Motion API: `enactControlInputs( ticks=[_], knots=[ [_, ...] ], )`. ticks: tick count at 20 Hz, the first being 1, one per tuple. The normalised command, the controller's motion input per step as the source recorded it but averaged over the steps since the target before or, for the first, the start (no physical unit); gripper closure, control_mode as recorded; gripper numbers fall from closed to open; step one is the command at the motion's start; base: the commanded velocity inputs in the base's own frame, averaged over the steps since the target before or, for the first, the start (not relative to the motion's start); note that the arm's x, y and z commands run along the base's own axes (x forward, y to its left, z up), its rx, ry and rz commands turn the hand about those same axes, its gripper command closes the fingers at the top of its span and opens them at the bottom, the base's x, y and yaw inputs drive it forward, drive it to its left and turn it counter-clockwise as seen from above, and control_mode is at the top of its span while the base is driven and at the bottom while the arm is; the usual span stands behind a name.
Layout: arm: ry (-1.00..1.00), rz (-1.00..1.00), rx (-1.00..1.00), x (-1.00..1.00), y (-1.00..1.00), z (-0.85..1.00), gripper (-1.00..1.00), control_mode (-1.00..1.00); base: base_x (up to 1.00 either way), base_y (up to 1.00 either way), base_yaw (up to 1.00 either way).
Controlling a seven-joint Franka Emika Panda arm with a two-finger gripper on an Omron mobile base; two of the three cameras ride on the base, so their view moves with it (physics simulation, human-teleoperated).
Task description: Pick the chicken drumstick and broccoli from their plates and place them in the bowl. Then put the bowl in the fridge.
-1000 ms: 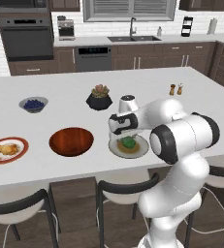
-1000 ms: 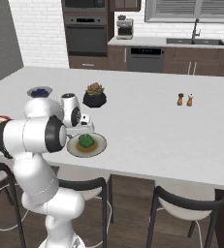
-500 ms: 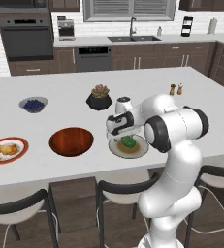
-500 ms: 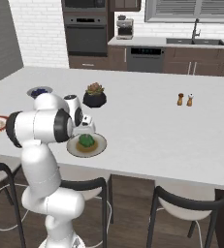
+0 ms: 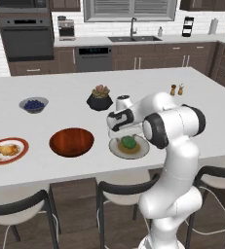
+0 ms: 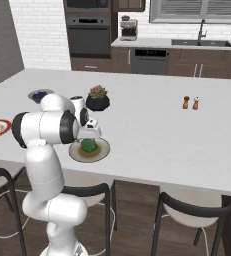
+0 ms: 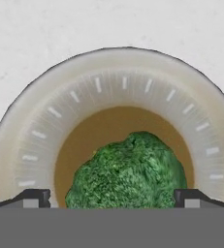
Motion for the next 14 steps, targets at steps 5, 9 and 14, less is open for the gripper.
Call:
enactControlInputs(
  ticks=[5, 9, 14],
  knots=[
    [0.05, 0.0, -0.07, -0.1, 0.0, -0.36, -1.0, -1.0, 0.0, 0.0, 0.0],
    [0.01, 0.0, -0.06, -0.23, -0.21, -0.52, -1.0, -1.0, 0.0, 0.0, 0.0],
    [0.02, 0.0, -0.02, -0.54, -0.51, -0.49, 1.0, -1.0, 0.0, 0.0, 0.0]
  ],
)
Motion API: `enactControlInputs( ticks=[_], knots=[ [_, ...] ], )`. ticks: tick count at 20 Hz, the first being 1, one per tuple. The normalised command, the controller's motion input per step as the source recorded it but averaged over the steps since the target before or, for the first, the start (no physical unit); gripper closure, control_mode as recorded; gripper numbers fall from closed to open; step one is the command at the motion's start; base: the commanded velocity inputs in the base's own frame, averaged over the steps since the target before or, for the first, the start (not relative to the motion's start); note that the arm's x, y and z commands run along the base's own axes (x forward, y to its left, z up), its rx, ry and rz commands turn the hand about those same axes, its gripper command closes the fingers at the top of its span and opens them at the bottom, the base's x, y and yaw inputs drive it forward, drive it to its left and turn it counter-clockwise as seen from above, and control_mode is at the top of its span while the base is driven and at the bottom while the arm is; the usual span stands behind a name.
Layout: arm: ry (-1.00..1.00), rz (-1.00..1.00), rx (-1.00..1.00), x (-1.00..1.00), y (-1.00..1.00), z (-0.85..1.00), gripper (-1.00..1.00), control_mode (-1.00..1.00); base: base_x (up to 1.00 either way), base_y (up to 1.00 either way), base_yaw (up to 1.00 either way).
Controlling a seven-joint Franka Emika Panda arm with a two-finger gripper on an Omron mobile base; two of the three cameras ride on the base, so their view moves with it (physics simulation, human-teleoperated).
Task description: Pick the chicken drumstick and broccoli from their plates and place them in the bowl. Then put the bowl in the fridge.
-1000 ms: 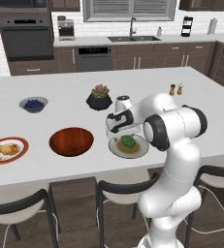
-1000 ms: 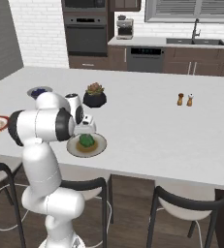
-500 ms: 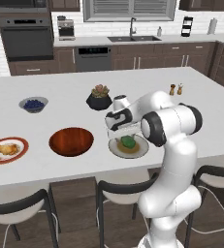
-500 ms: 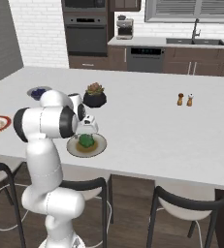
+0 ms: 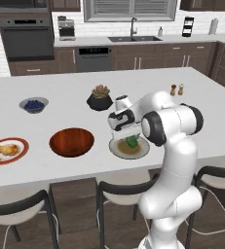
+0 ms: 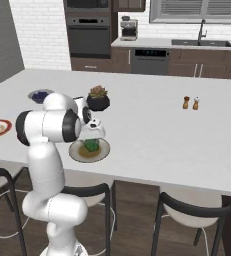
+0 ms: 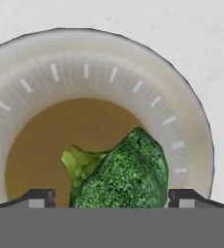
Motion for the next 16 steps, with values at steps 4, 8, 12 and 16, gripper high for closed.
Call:
enactControlInputs(
  ticks=[4, 8, 12, 16],
  knots=[
    [0.0, 0.0, 0.0, -0.46, -0.42, -0.28, 1.0, -1.0, 0.0, 0.0, 0.0],
    [-0.02, -0.01, 0.04, -0.41, -0.4, -0.13, 1.0, -1.0, 0.0, 0.0, 0.0],
    [-0.29, -0.06, 0.15, -0.84, -0.02, 0.03, 1.0, -1.0, 0.0, 0.0, 0.0],
    [-0.41, -0.04, 0.11, -0.92, 0.44, 0.64, 1.0, -1.0, 0.0, 0.0, 0.0]
  ],
)
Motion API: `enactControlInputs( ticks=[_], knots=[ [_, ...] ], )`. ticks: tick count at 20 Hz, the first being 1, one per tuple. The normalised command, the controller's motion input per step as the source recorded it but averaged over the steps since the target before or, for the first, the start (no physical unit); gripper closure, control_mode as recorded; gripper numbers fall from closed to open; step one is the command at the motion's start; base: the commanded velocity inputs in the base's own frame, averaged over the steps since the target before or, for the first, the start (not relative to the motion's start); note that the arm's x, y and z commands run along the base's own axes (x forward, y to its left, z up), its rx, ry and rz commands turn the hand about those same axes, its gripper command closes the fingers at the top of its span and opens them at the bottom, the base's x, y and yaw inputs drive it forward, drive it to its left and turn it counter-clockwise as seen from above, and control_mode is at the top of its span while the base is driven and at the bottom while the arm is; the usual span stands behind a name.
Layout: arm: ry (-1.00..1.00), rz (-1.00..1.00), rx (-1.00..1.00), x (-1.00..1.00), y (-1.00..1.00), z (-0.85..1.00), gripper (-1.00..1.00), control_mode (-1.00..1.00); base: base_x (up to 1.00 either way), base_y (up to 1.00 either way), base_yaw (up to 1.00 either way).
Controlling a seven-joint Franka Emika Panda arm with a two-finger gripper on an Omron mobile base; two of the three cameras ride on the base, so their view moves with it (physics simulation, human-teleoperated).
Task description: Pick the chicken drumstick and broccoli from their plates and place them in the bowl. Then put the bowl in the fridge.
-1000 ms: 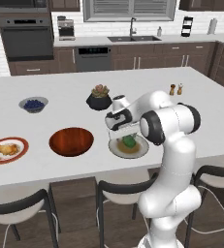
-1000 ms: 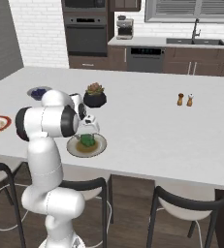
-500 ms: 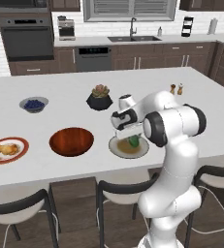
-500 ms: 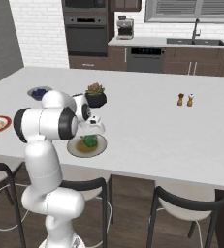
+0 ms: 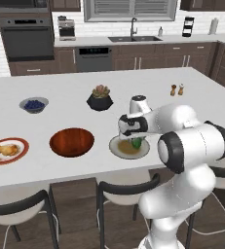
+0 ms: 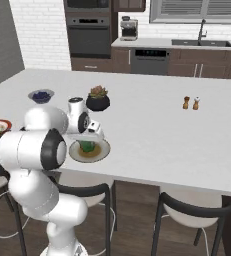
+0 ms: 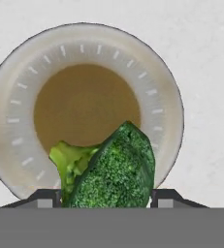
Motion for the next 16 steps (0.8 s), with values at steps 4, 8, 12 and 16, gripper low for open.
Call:
enactControlInputs(
  ticks=[4, 8, 12, 16],
  knots=[
    [-0.07, -0.01, 0.01, -0.39, 0.51, 1.0, 1.0, -1.0, 0.0, 0.0, 0.0],
    [0.09, 0.0, 0.0, -0.18, 0.74, 1.0, 1.0, -1.0, 0.0, 0.0, 0.0],
    [0.13, 0.03, 0.09, -0.08, 0.78, 0.91, 1.0, -1.0, 0.0, 0.0, 0.0],
    [0.04, 0.07, 0.13, 0.0, 0.97, 0.32, 1.0, -1.0, 0.0, 0.0, 0.0]
  ],
)
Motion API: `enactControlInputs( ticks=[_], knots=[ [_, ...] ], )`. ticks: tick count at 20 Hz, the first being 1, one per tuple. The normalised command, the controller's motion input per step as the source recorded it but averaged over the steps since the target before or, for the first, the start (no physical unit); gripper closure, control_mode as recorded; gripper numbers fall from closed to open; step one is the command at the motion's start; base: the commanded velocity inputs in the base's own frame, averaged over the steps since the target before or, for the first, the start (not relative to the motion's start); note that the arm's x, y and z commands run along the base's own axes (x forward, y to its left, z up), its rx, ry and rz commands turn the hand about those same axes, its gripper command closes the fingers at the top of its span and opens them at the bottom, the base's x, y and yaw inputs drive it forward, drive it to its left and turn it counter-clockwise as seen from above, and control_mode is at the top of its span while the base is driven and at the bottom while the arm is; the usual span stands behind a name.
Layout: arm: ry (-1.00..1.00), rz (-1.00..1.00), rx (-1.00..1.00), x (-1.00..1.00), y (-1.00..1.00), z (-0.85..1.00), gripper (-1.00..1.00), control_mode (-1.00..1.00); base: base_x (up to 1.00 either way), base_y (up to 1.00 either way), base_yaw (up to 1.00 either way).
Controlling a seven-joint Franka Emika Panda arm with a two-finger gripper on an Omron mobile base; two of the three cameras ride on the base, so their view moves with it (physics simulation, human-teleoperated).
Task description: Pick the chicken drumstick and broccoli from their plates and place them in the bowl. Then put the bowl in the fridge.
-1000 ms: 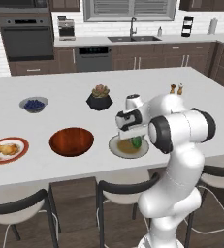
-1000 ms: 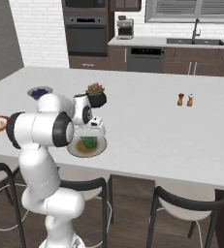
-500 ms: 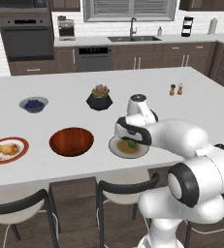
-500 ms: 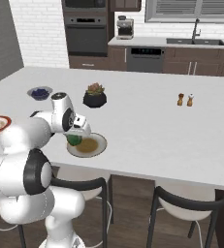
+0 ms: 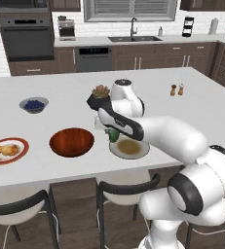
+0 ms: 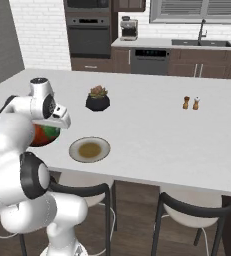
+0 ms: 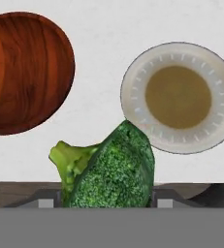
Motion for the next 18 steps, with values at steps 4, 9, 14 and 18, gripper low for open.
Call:
enactControlInputs(
  ticks=[4, 9, 14, 18],
  knots=[
    [-0.01, 0.06, 0.21, 0.11, 0.8, -0.11, 1.0, -1.0, 0.0, 0.0, 0.0],
    [0.01, 0.0, 0.12, 0.57, 0.57, -0.06, 1.0, -1.0, 0.0, 0.0, 0.0],
    [0.01, 0.0, -0.05, 0.59, 0.35, -0.08, 1.0, -1.0, 0.0, 0.0, 0.0],
    [0.0, 0.0, -0.05, 0.61, 0.33, -0.23, 1.0, -1.0, 0.0, 0.0, 0.0]
  ],
)
